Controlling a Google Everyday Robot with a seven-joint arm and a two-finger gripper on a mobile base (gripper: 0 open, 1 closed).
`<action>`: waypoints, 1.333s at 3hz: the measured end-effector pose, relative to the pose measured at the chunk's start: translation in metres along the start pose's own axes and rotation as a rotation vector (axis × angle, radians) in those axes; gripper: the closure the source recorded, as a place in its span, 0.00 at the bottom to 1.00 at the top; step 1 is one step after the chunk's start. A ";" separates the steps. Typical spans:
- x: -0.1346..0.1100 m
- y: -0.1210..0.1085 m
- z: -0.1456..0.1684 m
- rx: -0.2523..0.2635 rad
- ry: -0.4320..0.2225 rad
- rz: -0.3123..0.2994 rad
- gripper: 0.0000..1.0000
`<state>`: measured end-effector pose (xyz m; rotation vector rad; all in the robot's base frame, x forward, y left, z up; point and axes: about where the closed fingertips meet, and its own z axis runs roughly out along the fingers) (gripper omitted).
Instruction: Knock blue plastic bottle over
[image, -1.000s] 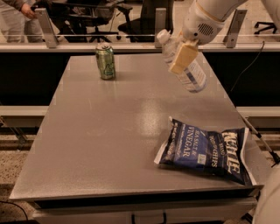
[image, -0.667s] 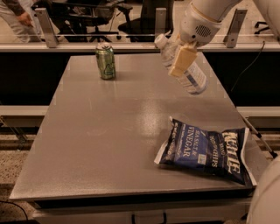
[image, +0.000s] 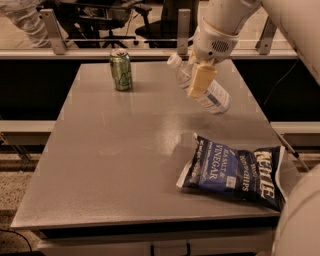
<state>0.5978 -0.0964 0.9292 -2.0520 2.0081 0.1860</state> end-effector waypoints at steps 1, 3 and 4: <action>-0.006 0.003 0.017 -0.031 0.020 -0.040 0.36; -0.021 0.003 0.077 -0.141 0.052 -0.137 0.00; -0.021 0.003 0.077 -0.141 0.052 -0.137 0.00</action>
Offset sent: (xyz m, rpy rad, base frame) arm -0.0142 0.0208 -0.0519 -0.1077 0.1320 0.1437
